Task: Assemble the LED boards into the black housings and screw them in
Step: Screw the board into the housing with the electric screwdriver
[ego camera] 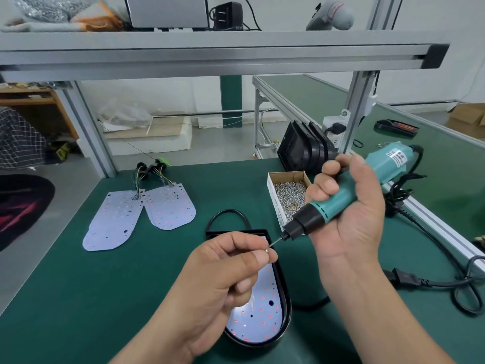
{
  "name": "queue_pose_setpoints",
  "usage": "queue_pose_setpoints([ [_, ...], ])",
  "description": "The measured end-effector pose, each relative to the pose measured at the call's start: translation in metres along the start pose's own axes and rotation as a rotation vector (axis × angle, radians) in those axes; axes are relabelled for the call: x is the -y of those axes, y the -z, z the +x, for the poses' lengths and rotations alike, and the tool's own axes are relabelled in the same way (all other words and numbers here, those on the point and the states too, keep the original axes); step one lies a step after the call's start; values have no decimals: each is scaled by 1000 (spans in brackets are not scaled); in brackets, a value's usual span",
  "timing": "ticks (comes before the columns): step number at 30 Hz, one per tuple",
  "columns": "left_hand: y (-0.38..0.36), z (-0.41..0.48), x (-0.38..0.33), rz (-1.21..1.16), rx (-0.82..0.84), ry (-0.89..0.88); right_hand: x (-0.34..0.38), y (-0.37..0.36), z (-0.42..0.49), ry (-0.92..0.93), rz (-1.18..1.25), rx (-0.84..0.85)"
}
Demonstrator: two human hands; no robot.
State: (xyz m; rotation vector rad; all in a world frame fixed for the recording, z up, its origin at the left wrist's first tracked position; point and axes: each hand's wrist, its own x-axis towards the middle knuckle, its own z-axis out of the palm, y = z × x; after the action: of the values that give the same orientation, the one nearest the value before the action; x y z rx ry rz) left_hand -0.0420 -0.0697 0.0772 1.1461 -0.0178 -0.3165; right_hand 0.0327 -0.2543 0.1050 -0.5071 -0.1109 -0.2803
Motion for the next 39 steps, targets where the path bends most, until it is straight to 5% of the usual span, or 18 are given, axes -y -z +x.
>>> queue_pose_setpoints([
  [39, 2, 4, 6, 119, -109, -80, -1, 1, -4, 28, -44, 122],
])
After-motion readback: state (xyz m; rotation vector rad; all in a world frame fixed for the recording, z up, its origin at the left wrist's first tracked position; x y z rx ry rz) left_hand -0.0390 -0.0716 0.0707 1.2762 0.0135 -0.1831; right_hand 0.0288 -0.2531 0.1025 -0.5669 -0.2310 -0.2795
